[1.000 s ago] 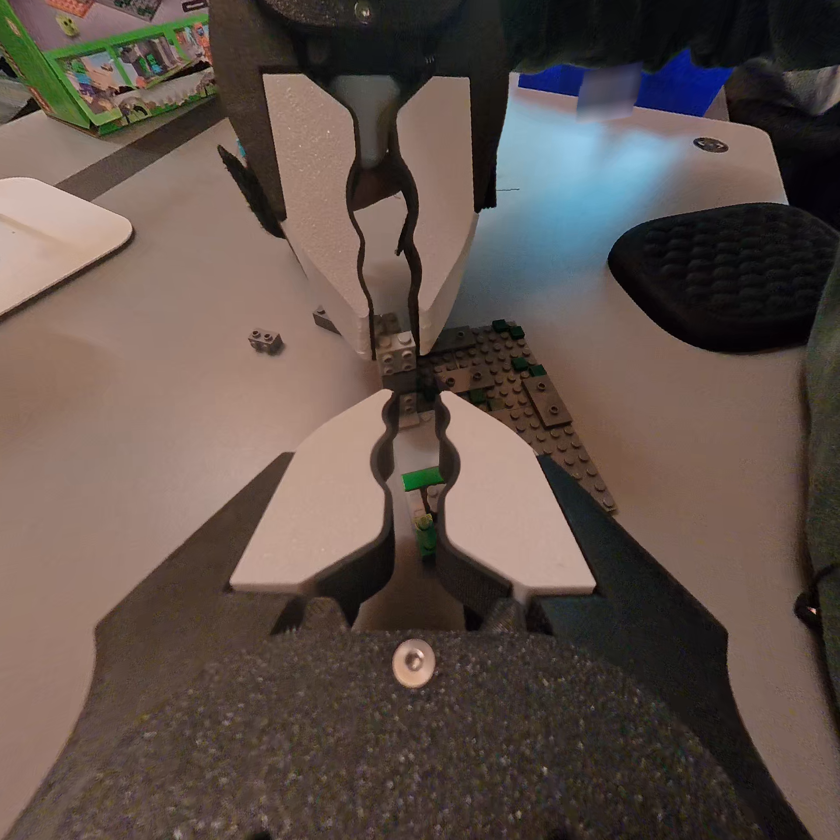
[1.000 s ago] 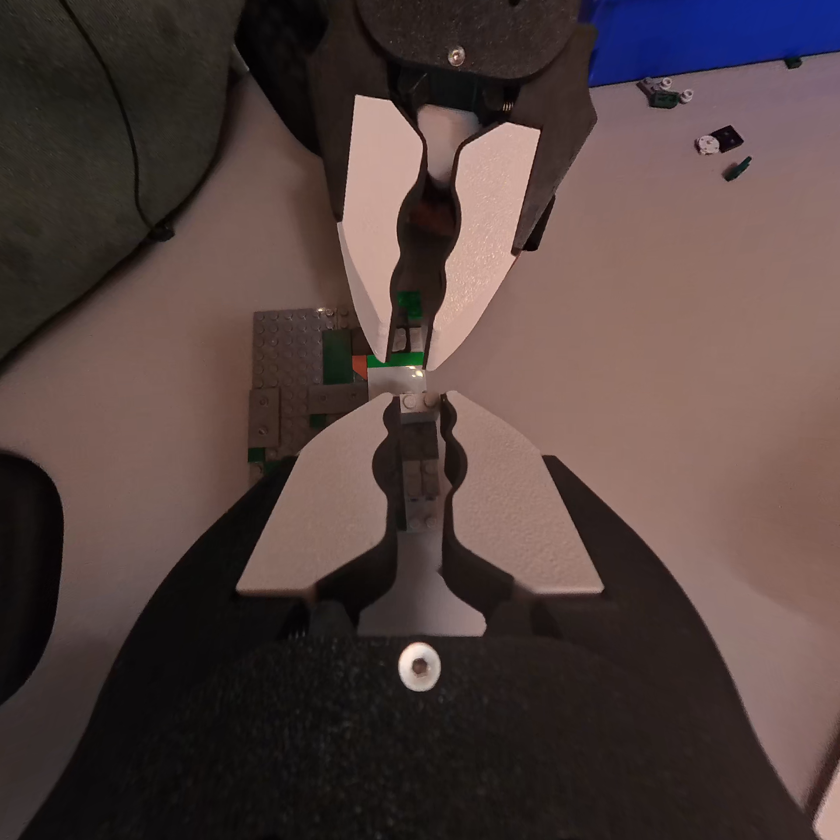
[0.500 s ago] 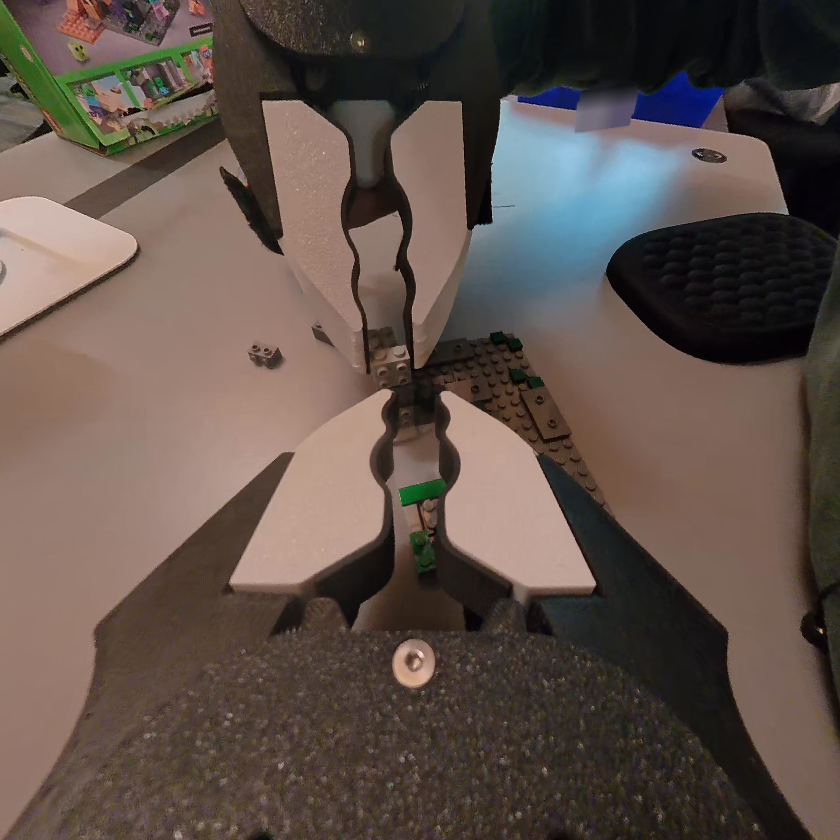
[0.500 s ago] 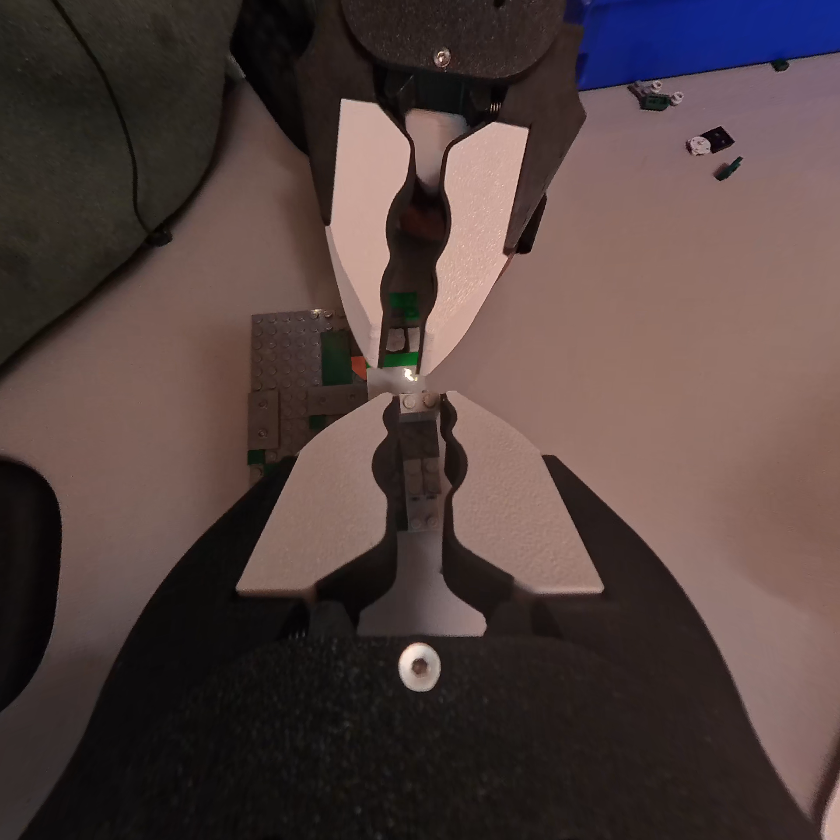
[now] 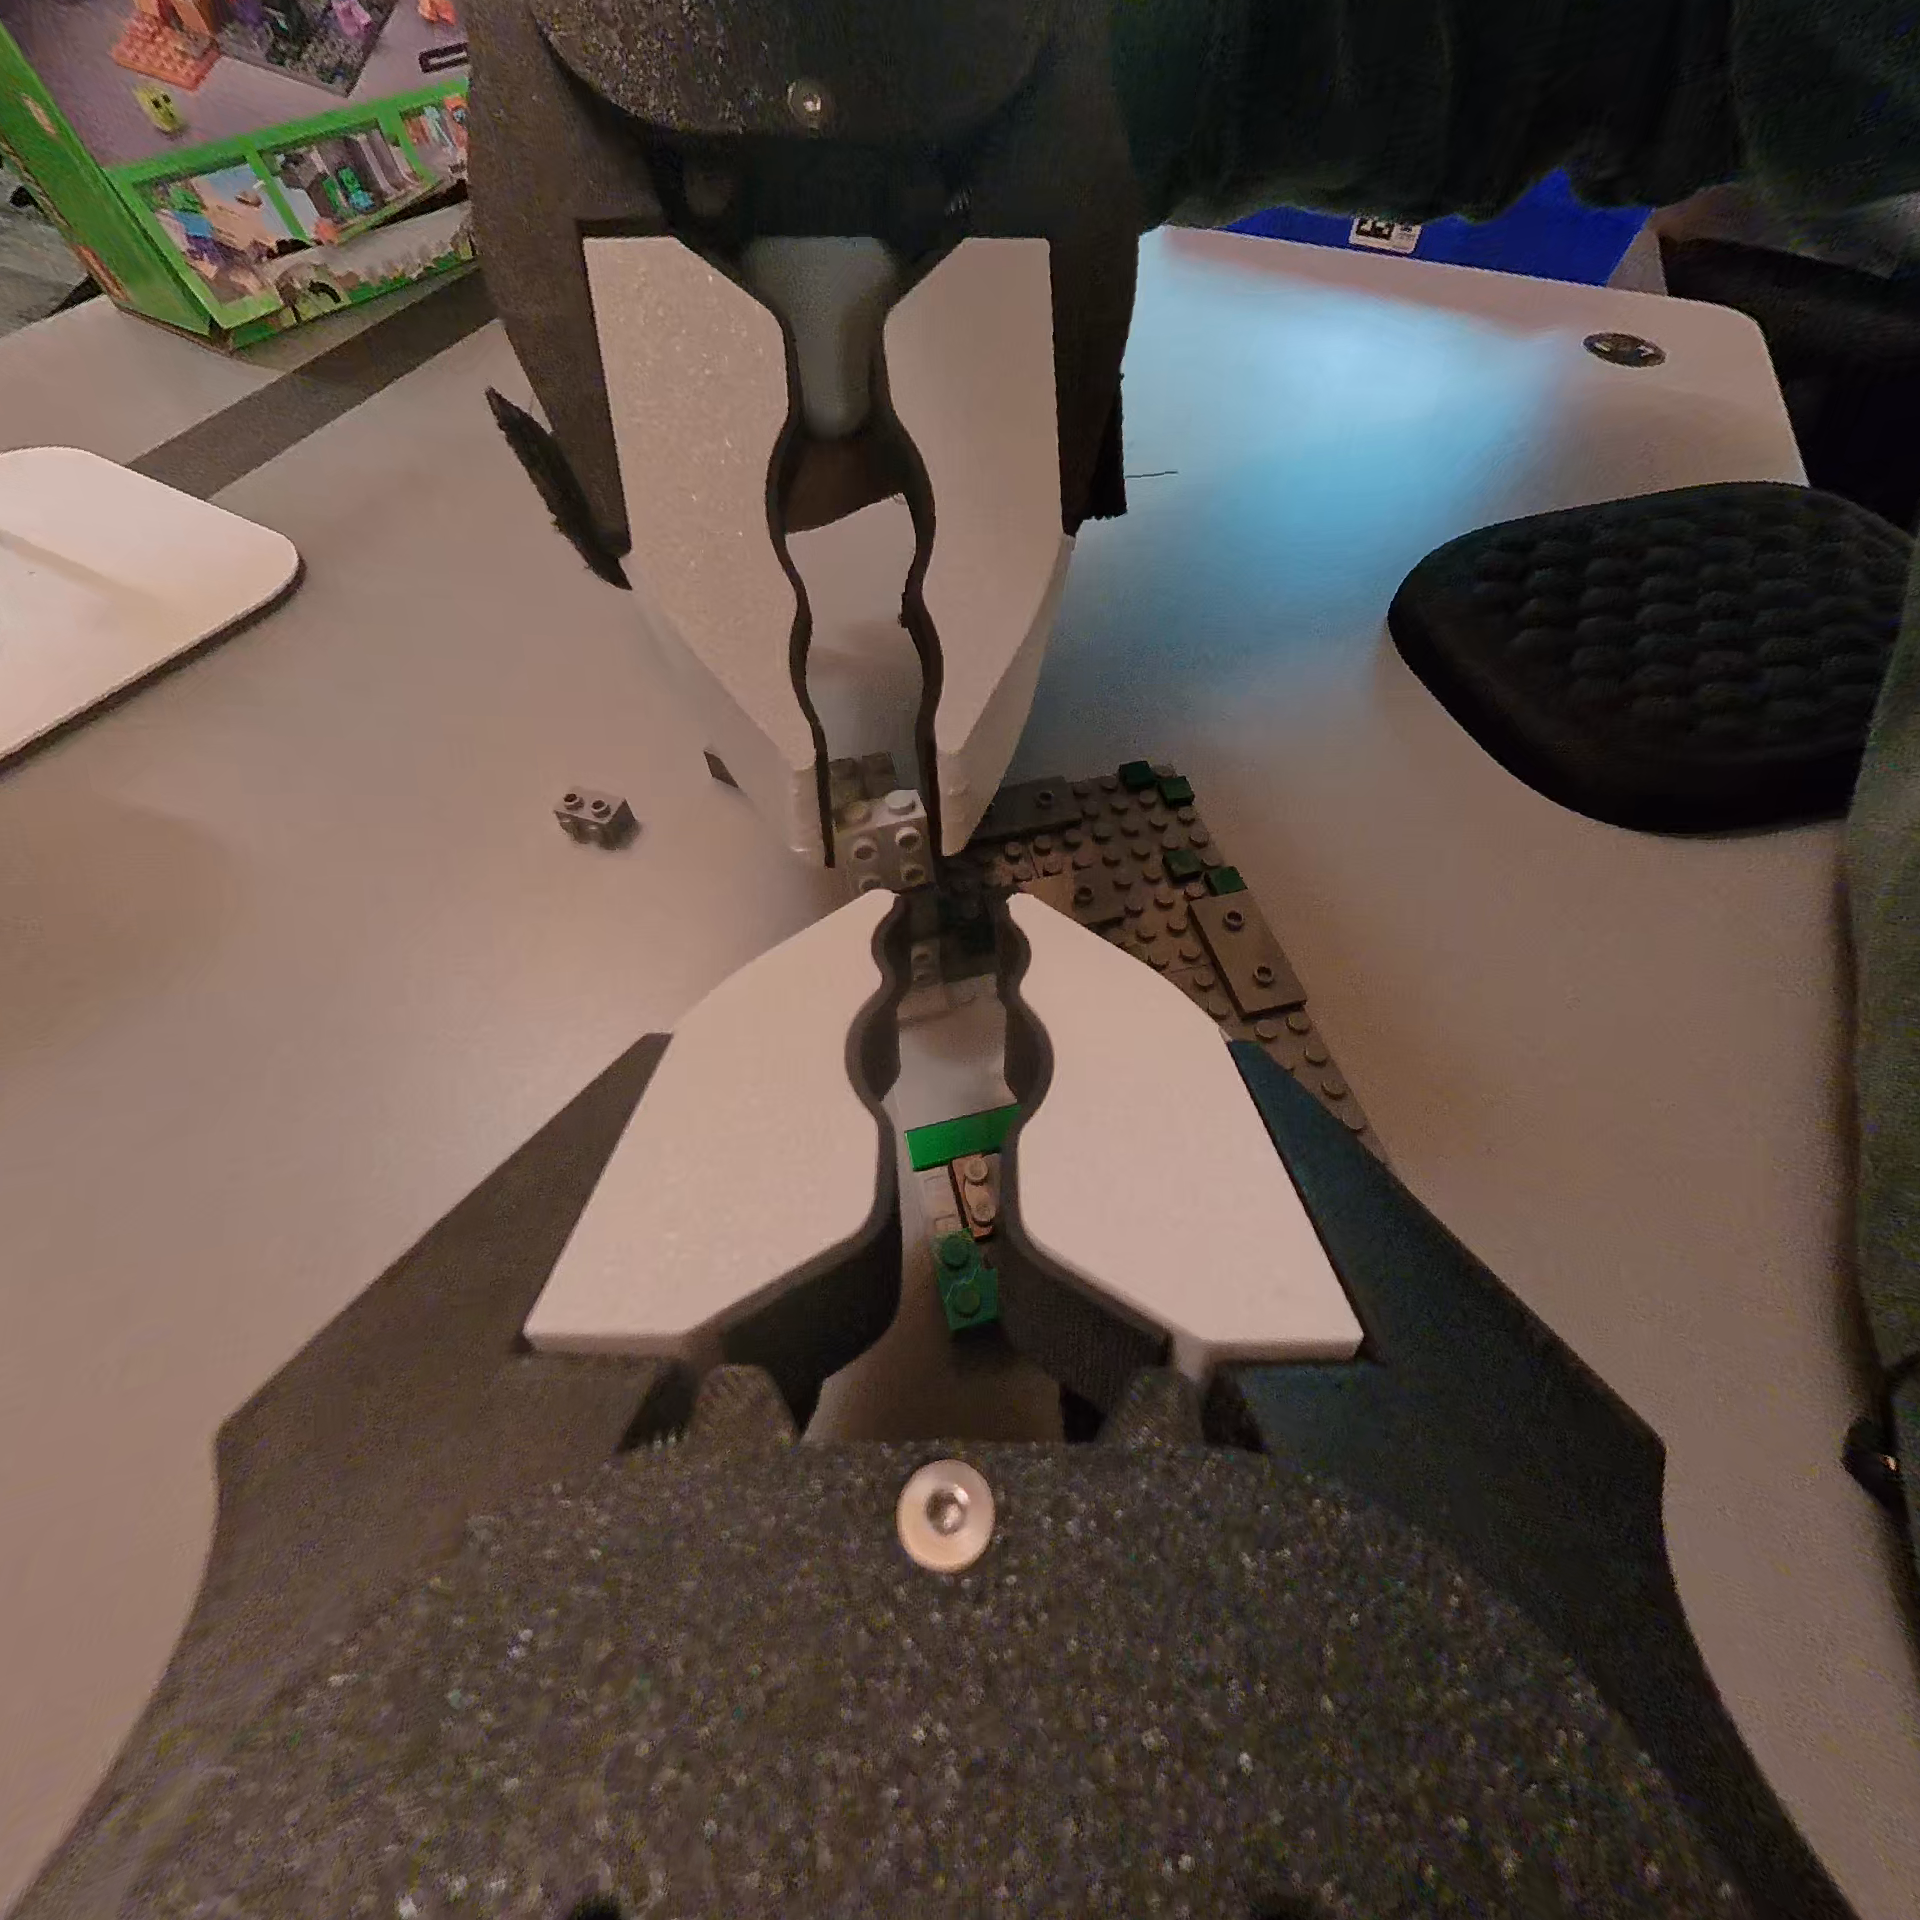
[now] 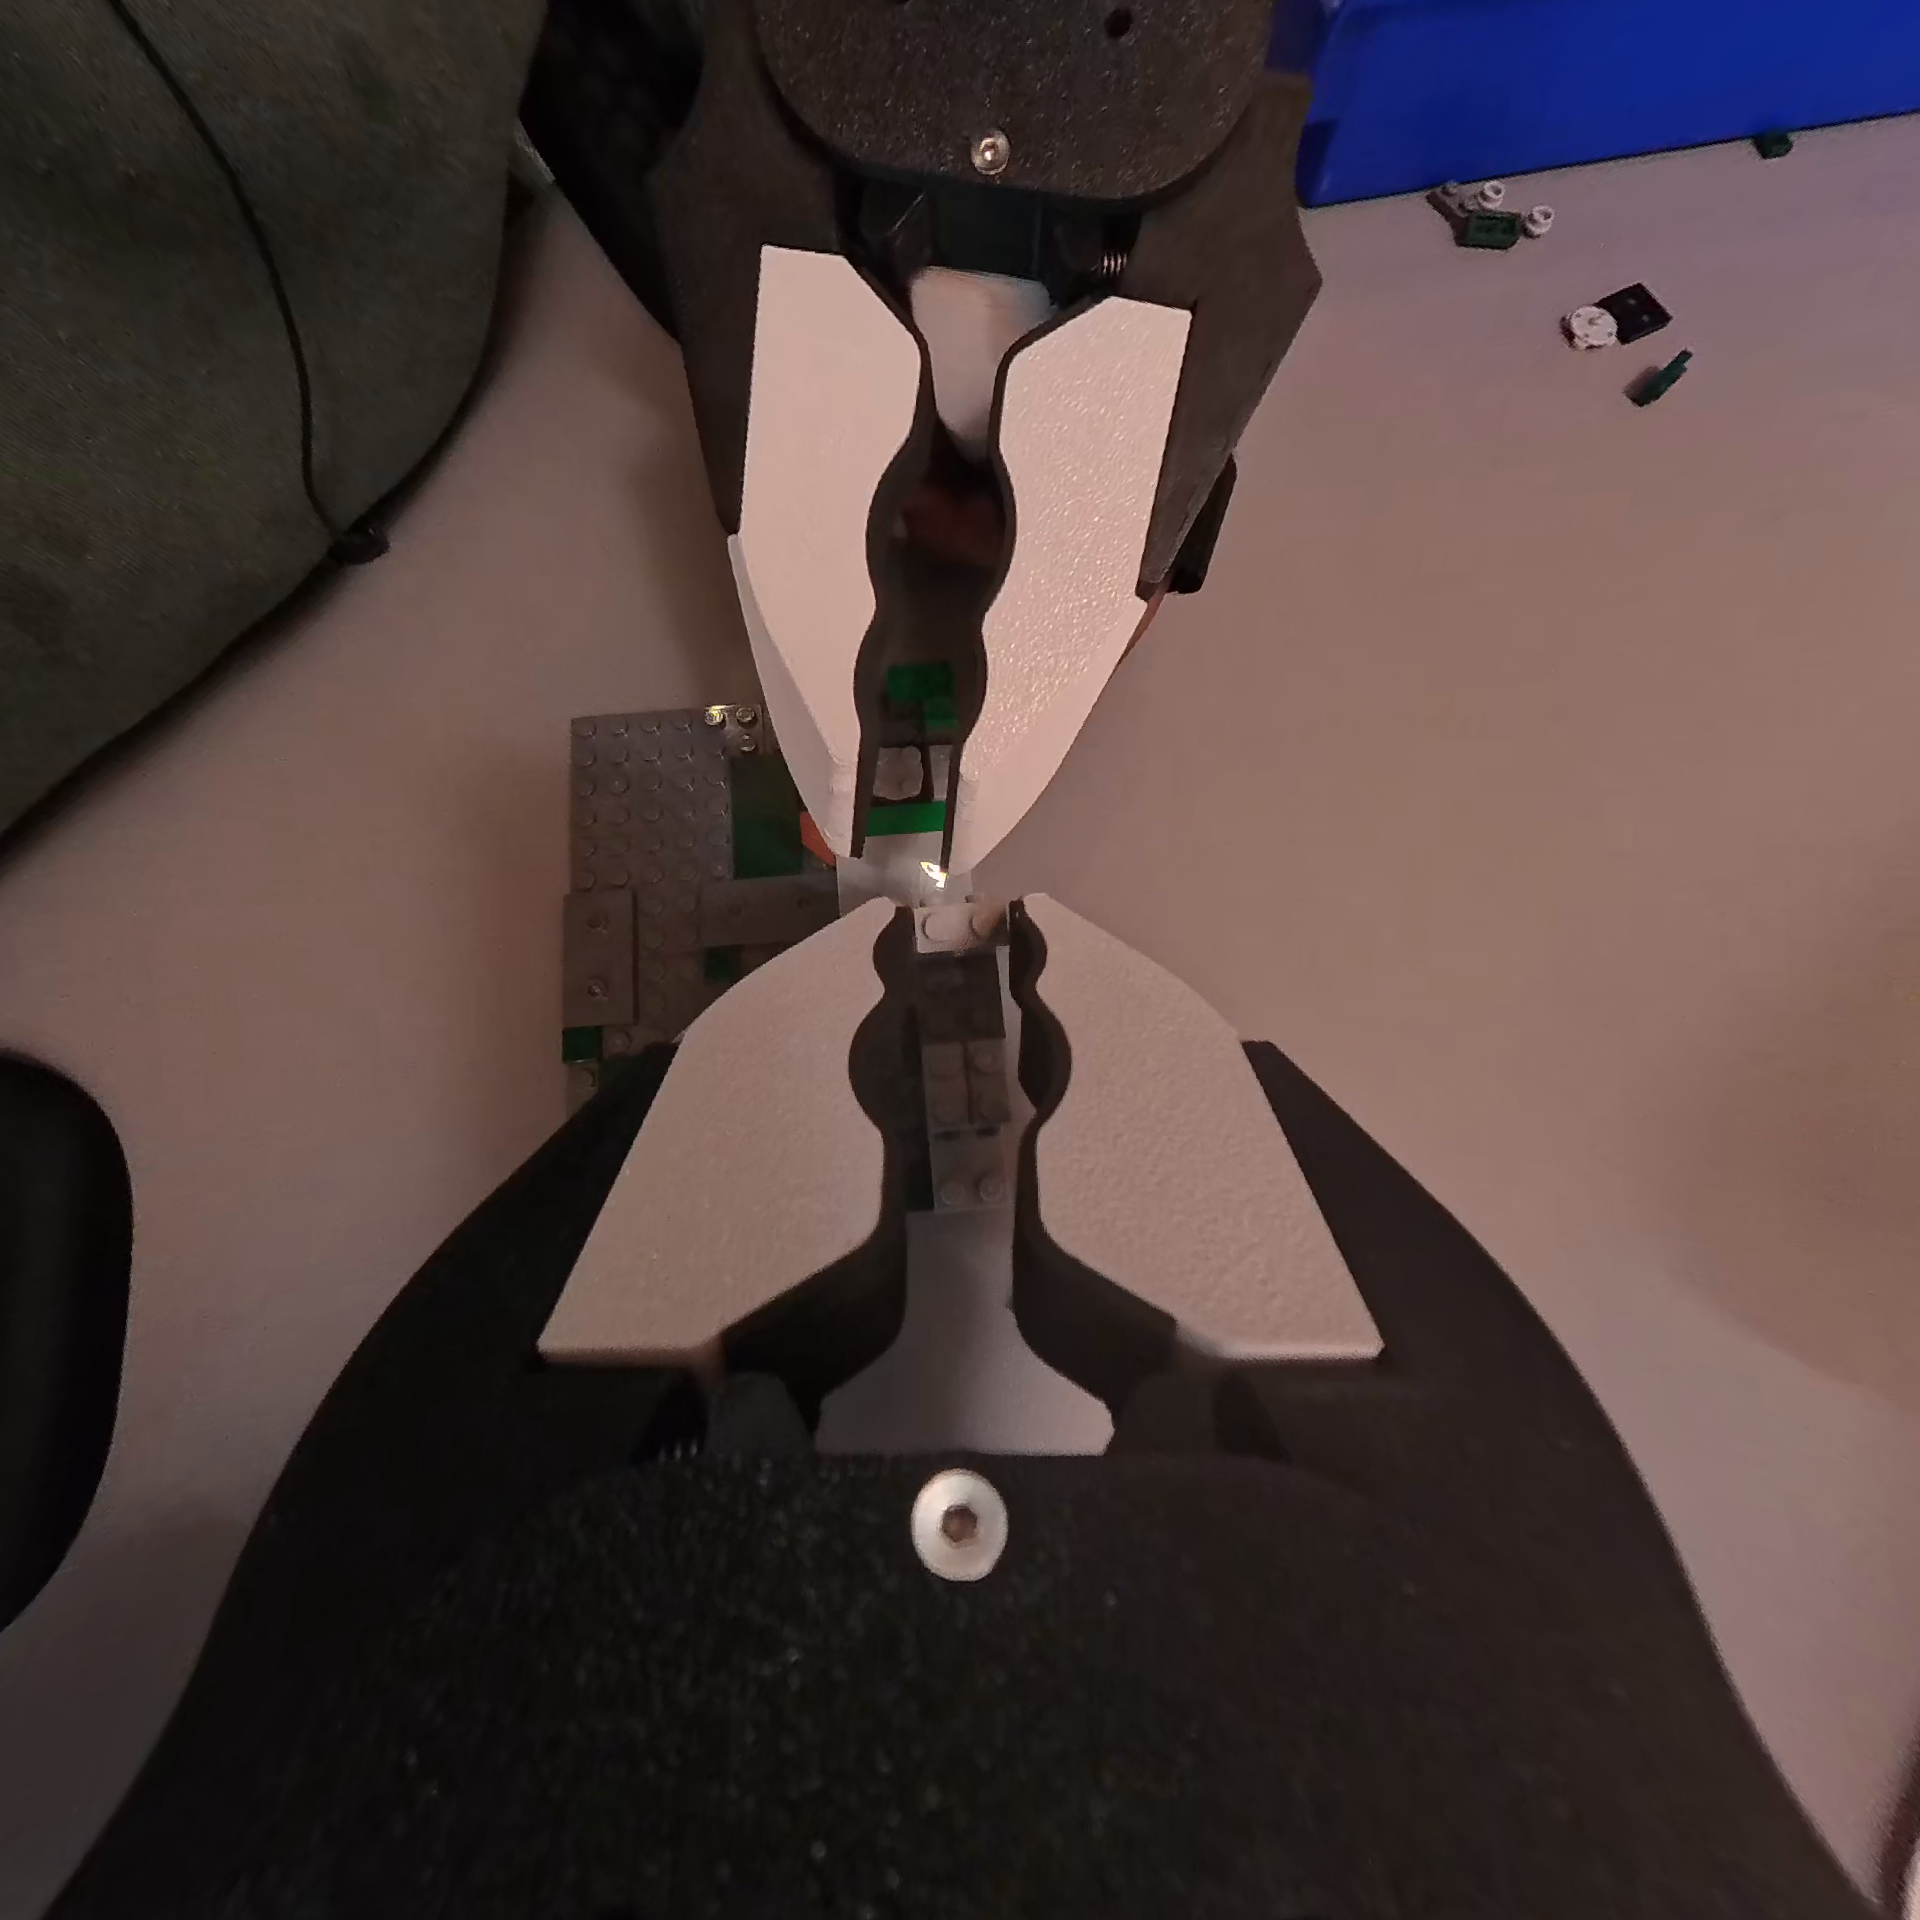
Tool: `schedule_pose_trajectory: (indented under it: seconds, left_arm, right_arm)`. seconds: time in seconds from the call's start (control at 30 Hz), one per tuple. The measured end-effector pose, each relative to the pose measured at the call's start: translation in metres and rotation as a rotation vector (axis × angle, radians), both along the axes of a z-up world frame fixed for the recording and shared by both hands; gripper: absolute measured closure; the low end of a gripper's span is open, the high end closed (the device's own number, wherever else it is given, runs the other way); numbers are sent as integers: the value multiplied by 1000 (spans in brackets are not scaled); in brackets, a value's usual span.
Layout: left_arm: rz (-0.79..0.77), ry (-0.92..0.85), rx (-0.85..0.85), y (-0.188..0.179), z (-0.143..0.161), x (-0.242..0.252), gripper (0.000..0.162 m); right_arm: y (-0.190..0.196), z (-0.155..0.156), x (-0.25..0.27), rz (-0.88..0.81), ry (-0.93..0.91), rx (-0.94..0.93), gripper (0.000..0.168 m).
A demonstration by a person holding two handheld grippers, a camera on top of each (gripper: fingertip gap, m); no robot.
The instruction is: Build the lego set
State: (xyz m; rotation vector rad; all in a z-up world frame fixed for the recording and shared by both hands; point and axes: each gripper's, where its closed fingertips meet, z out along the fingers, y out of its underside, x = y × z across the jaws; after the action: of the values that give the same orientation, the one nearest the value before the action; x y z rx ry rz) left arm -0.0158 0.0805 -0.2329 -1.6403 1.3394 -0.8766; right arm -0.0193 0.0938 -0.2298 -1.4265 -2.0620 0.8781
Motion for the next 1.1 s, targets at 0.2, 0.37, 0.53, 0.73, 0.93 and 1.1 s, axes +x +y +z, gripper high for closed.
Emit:
schedule_pose_trajectory:
  seconds: [0.2,0.37,0.53,0.73,0.93,1.1]
  left_arm:
    - [9,5,3,2,0,-2,147]
    - [24,15,6,5,0,-4,147]
    - [33,68,7,7,-8,-9,146]
    - [-7,125,-77,-1,-12,-17,139]
    - [7,240,-146,-7,-28,-28,134]
    - [4,336,-130,-13,-33,-40,131]
  right_arm:
    - [0,0,0,-5,1,3,150]
    - [0,0,-1,-8,-7,17,151]
    - [-1,-1,-1,-11,-37,39,151]
    - [0,-1,0,-22,-42,30,151]
    - [-1,1,-1,-32,-20,34,152]
    - [-1,9,-3,-49,27,35,152]
